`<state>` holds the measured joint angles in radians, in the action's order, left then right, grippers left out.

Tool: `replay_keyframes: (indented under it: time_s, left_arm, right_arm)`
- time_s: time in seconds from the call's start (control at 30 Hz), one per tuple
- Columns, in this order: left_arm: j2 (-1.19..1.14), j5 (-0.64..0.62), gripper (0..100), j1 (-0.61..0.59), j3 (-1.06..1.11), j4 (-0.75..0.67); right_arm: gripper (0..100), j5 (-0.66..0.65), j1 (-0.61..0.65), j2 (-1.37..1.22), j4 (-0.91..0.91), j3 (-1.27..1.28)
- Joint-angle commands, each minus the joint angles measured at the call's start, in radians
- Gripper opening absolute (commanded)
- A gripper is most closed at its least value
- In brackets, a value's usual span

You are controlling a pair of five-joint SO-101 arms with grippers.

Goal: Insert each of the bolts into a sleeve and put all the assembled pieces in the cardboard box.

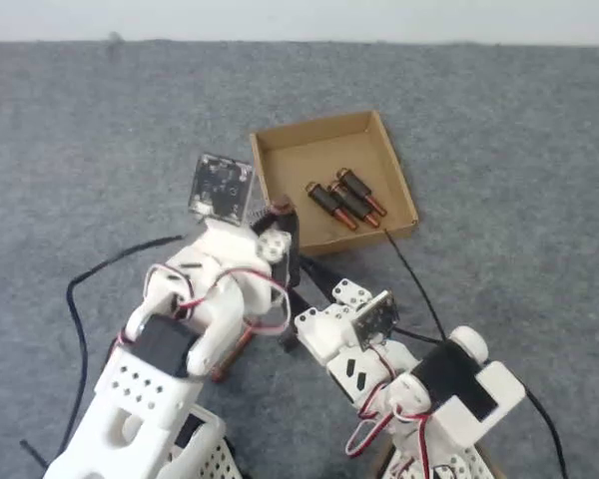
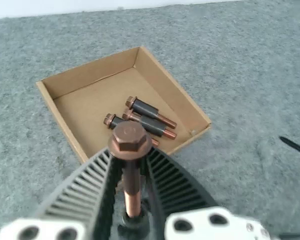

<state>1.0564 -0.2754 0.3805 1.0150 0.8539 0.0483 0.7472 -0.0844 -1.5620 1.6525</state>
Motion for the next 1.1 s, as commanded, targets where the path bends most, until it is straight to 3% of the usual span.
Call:
replay_keyframes:
  time_s: [0.0, 0.47, 0.77, 1.07]
  left_arm:
    - [0.100, -0.002, 1, 0.012, -0.001, 0.011]
    - [0.104, -0.034, 1, 0.008, 0.047, -0.034]
    - [-0.103, -0.035, 1, 0.003, 0.035, -0.104]
    - [-0.120, -0.034, 1, 0.008, 0.033, -0.100]
  right_arm:
    - [0.9, 0.008, -0.024, 0.008, -0.042, 0.018]
    - [0.8, 0.005, -0.024, 0.007, -0.042, 0.021]
    - [0.7, 0.003, -0.068, 0.005, -0.071, 0.021]
    - [0.7, 0.002, -0.079, 0.004, -0.074, 0.021]
